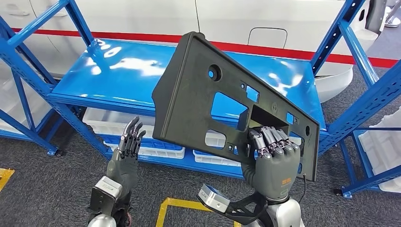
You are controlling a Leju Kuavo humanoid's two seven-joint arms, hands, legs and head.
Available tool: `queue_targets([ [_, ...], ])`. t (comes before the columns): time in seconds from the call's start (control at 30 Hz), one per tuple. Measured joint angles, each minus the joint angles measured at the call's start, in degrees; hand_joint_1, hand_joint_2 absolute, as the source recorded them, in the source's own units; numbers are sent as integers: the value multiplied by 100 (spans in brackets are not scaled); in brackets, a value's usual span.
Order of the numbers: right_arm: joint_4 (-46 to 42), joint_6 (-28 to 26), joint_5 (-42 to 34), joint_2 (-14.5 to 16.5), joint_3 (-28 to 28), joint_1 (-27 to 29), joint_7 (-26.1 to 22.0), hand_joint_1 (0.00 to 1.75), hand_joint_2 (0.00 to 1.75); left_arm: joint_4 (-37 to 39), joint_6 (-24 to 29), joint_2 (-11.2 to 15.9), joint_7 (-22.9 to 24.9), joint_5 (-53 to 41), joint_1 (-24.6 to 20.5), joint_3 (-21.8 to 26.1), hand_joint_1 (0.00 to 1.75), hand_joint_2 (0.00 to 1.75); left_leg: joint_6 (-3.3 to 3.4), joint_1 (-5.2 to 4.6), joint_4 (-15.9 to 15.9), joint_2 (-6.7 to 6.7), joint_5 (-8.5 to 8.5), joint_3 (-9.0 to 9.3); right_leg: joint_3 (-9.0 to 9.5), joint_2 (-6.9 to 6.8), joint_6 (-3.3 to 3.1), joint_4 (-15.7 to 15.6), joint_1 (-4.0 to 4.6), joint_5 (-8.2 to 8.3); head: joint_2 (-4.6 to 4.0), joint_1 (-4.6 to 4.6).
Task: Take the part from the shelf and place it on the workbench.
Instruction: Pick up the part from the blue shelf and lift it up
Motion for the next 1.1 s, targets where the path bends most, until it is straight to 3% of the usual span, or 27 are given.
queue_targets([
  [0.03,-1,-1,-2,1,0,0,-1,175,175,-3,1,0,1,-1,-1,1,0,0,33,-27,-112,-15,-32,46,-14,-1,47,-5,1,39,0,-4],
  [0.1,-3,-2,-4,-1,1,3,-1,175,175,-7,1,-1,2,-1,0,2,0,0,139,-54,-136,-9,42,-28,-39,-2,135,-20,-12,103,0,-9],
  [0.13,-3,-3,-5,-4,1,4,-1,175,175,-7,1,-3,3,-1,-3,1,0,0,203,-57,-143,3,98,-81,-96,-3,147,17,-16,61,0,-11],
  [0.2,-3,-4,-7,-11,3,9,-1,175,175,-9,1,-8,3,-1,-6,-3,0,0,321,-47,-167,32,241,-230,-306,-5,91,398,-11,-283,0,10],
  [0.27,-3,-4,-9,-20,5,11,-1,175,175,-10,1,-9,3,-1,-4,-3,0,0,370,-69,-161,45,381,-413,-559,-5,23,1162,3,-768,0,29],
  [0.3,-2,-4,-10,-24,5,12,-1,175,175,-9,0,-9,3,-1,-2,-2,0,0,377,-82,-159,51,450,-509,-627,-5,34,1509,7,-905,0,30],
  [0.33,-2,-4,-13,-28,5,12,-1,175,175,-9,-2,-9,3,-1,-1,-1,0,0,380,-96,-156,56,519,-601,-609,-5,73,1691,9,-927,0,29],
  [0.37,-1,-4,-19,-32,5,12,-1,175,175,-8,-3,-9,3,-1,1,-1,0,0,379,-110,-155,60,586,-687,-482,-6,122,1662,14,-853,0,29],
  [0.43,-2,-4,-43,-37,5,10,-4,175,175,-8,-5,-9,3,-1,0,0,0,0,366,-128,-152,58,716,-831,79,-8,160,1021,45,-650,0,28],
  [0.5,-5,-5,-69,-38,5,3,-17,175,175,-10,-6,-9,4,-1,1,-1,0,0,327,-153,-153,57,830,-908,705,-23,77,143,103,-669,0,22],
  [0.57,-10,-6,-86,-39,4,-5,-30,175,175,-12,-7,-10,6,-1,2,-2,0,0,267,-155,-177,64,940,-921,914,-26,3,-237,144,-726,0,24],
  [0.6,-10,-7,-91,-39,3,-3,-33,175,175,-13,-8,-10,7,-1,3,-1,0,0,234,-149,-194,66,994,-920,861,-22,-14,-232,127,-677,0,17],
  [0.63,-10,-7,-95,-40,2,-4,-34,175,175,-13,-7,-11,8,-1,3,0,0,0,202,-139,-173,57,969,-944,828,-22,-43,-245,103,-629,0,18],
  [0.67,-9,-7,-95,-39,2,-1,-35,175,175,-12,-6,-10,9,-3,6,2,0,0,169,-130,-83,48,833,-986,783,-28,-86,-252,75,-570,0,3],
  [0.7,-8,-7,-90,-37,2,1,-38,175,175,-12,-5,-9,10,-4,8,4,0,0,134,-116,120,37,583,-1051,729,-35,-123,-261,42,-503,0,-16],
  [0.77,-5,-7,-66,-32,0,4,-49,175,175,-11,-2,-4,11,-7,11,6,0,0,61,-66,817,32,-39,-1209,611,-44,-164,-253,30,-379,0,-39],
  [0.8,-3,-7,-49,-31,-1,7,-56,175,175,-11,-1,-2,12,-7,12,8,0,0,25,-39,1176,32,-215,-1263,545,-45,-157,-245,28,-316,0,-44],
  [0.83,-1,-7,-38,-30,-2,10,-62,175,175,-10,1,0,13,-7,13,9,0,0,-9,-9,1414,33,-246,-1260,472,-46,-133,-232,20,-260,0,-44],
  [0.87,1,-7,-30,-30,-2,14,-65,175,175,-10,1,2,13,-7,14,11,0,0,-42,23,1473,35,-160,-1168,391,-47,-105,-209,5,-209,0,-46],
  [0.9,1,-7,-28,-30,-3,16,-66,175,175,-10,1,2,14,-7,14,14,0,0,-73,54,1332,36,-14,-986,317,-46,-76,-175,-17,-173,0,-46],
  [0.93,1,-7,-28,-29,-3,16,-66,175,175,-10,1,2,14,-7,11,16,0,0,-119,87,994,34,85,-710,241,-47,-46,-121,-45,-149,0,-46],
  [0.97,1,-7,-28,-28,-5,15,-66,175,175,-9,1,2,14,-7,8,17,0,0,-163,99,621,22,86,-428,169,-46,-17,-69,-57,-126,0,-52],
  [1.03,0,-7,-28,-26,-7,16,-66,175,175,-14,2,3,16,-7,10,24,0,0,-144,92,106,-29,-6,-117,57,-39,58,19,-52,-75,0,-59],
  [1.1,-1,-7,-28,-24,-8,19,-66,175,175,-19,3,4,21,-8,19,33,0,0,-14,50,55,-64,-2,-161,-9,-22,165,28,-38,3,0,-46],
])
